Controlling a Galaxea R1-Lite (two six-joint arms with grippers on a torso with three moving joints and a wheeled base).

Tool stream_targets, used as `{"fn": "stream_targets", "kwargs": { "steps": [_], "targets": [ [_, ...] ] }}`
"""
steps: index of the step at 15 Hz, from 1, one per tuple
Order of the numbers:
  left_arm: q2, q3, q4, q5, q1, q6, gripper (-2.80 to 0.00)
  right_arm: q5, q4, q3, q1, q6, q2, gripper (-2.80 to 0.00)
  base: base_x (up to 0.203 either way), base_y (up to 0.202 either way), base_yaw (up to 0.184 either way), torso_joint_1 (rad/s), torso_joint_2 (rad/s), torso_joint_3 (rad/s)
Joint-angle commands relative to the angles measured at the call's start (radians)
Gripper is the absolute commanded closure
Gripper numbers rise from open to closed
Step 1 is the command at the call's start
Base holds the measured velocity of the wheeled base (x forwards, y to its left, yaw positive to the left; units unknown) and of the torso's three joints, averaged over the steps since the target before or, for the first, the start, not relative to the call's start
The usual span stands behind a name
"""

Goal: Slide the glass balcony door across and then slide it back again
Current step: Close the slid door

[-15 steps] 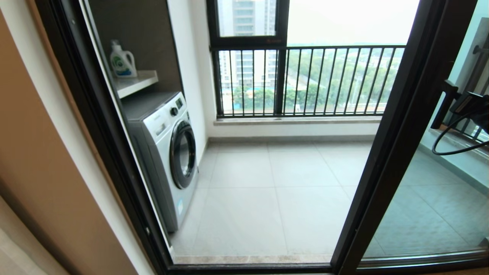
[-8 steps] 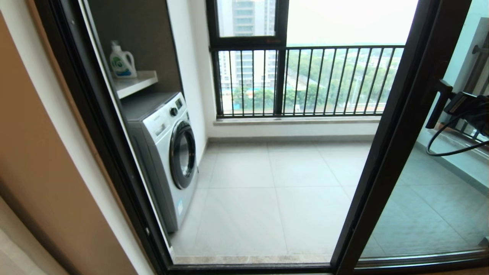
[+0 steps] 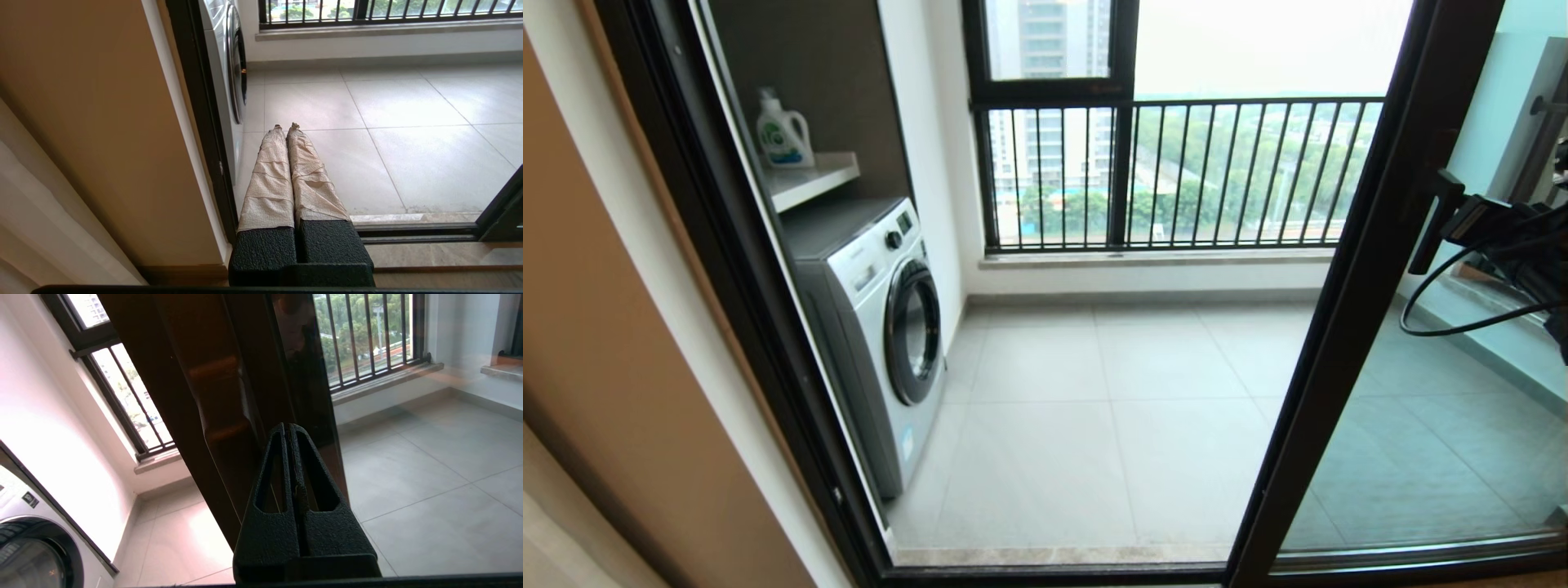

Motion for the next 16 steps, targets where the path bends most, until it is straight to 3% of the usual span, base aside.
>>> {"fn": "stream_targets", "kwargs": {
  "steps": [1, 9, 13, 16],
  "targets": [
    [0.0, 0.002, 0.0, 0.0, 0.0, 0.001, 0.0, 0.002, -0.012, 0.016, 0.029, 0.001, -0.001, 0.0, 0.0, 0.0, 0.0, 0.0, 0.0, 0.0],
    [0.0, 0.002, 0.0, 0.0, 0.0, 0.001, 0.0, -0.001, -0.047, 0.104, 0.131, -0.016, -0.031, 0.0, 0.0, 0.0, 0.0, 0.0, 0.0, 0.0],
    [0.0, 0.002, 0.0, 0.0, 0.0, 0.001, 0.0, -0.07, -0.085, 0.143, 0.216, -0.051, -0.03, 0.0, 0.0, 0.0, 0.0, 0.0, 0.0, 0.0],
    [0.0, 0.002, 0.0, 0.0, 0.0, 0.001, 0.0, -0.074, -0.108, 0.166, 0.251, -0.058, -0.032, 0.0, 0.0, 0.0, 0.0, 0.0, 0.0, 0.0]
  ]
}}
